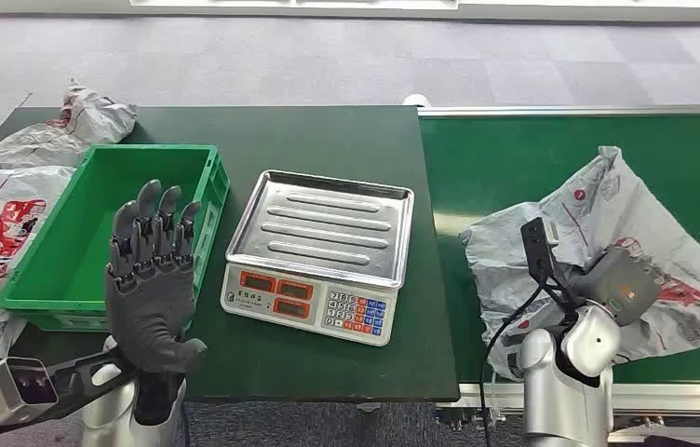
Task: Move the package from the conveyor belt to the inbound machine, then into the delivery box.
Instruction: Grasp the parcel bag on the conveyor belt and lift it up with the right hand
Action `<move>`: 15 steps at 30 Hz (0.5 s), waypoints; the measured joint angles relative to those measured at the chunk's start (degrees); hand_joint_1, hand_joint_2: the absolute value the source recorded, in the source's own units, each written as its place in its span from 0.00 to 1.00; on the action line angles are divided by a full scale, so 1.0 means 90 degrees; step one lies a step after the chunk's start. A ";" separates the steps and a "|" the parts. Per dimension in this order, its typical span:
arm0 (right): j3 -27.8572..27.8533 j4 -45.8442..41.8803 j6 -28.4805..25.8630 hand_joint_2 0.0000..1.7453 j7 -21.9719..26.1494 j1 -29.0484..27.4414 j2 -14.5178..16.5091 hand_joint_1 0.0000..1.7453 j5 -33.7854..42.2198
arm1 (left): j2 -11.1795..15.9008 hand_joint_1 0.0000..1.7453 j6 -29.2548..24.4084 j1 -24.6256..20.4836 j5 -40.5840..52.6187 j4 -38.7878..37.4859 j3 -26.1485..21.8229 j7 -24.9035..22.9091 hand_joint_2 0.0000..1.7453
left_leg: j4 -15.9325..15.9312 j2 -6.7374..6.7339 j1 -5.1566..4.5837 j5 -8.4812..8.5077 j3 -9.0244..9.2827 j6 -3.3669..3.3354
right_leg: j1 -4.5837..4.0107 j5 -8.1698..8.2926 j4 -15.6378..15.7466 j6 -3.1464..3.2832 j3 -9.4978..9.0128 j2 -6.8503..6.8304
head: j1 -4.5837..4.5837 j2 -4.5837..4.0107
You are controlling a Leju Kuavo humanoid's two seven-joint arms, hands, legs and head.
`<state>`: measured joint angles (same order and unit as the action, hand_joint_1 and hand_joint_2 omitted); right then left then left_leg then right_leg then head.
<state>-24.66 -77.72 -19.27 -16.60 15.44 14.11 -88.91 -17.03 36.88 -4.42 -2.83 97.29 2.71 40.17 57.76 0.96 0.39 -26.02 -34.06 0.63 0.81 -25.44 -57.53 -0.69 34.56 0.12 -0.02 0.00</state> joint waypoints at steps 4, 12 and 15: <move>0.0130 -0.0438 -0.0154 1.00 0.0048 -0.0111 0.0068 1.00 0.0000 | 0.0000 0.00 -0.0004 0.0006 0.0002 0.0022 -0.0002 0.0000 1.00 | 0.0000 0.0000 0.0000 -0.0001 0.0000 -0.0002 | 0.0004 0.0001 0.0000 -0.0001 0.0000 -0.0001 | 0.0000 0.0000; 0.0463 -0.1997 -0.1997 1.00 0.0909 -0.0459 0.0303 1.00 0.0113 | 0.0000 0.00 -0.0078 0.0003 -0.0045 -0.0009 0.0013 0.0000 1.00 | 0.0001 -0.0001 -0.0001 -0.0002 0.0002 -0.0001 | 0.0003 0.0000 0.0000 -0.0001 0.0002 0.0001 | -0.0001 0.0000; 0.0667 -0.2408 -0.2078 1.00 0.1182 -0.0508 0.0341 1.00 0.0382 | 0.0000 0.00 -0.0132 -0.0014 -0.0045 -0.0056 0.0049 0.0000 1.00 | 0.0000 -0.0003 -0.0001 -0.0003 -0.0001 -0.0001 | 0.0001 0.0000 0.0000 0.0000 0.0002 0.0003 | 0.0000 0.0000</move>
<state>-18.66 -99.39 -37.97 -5.96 10.87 17.18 -85.48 -17.03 35.69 -4.54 -3.23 96.78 3.15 40.17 57.76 0.94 0.38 -26.05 -34.07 0.62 0.82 -25.44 -57.53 -0.69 34.58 0.14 -0.02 0.00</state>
